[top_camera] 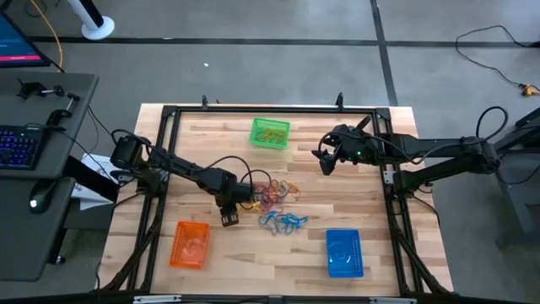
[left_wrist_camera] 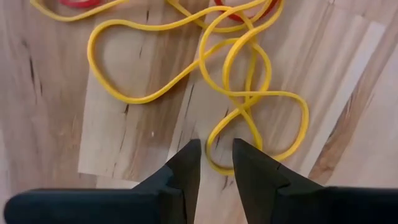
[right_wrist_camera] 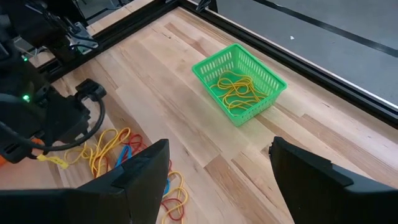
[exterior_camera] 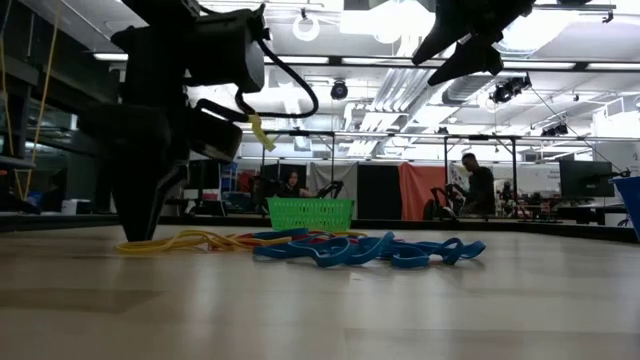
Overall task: Sort rubber bands into baskets
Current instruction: Put the yellow rubber band into the green bin
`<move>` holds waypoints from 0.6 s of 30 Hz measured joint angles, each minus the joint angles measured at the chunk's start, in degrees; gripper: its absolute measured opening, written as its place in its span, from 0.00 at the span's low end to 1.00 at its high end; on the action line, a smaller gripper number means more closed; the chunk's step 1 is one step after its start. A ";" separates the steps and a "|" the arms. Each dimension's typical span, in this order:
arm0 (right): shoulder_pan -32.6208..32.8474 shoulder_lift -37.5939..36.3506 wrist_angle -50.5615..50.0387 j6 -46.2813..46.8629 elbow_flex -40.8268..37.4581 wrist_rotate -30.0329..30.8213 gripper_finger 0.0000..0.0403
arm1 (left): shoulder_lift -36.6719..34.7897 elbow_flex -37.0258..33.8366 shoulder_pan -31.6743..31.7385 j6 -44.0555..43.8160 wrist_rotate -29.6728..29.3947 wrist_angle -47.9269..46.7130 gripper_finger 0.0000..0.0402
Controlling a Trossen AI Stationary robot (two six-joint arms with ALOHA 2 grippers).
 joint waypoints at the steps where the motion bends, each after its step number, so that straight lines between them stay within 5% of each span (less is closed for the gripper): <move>1: -0.01 0.00 0.00 0.00 -0.01 0.01 0.66 | 0.02 -0.05 -0.24 0.00 -0.80 0.02 0.22; 9: 0.00 0.00 0.00 -0.02 0.00 0.04 0.66 | 0.11 -0.12 -1.08 -4.41 -4.61 -0.46 0.02; 18: 0.00 0.00 0.00 0.27 0.00 1.24 0.66 | -6.24 3.02 -0.48 -7.66 -4.00 -10.09 0.00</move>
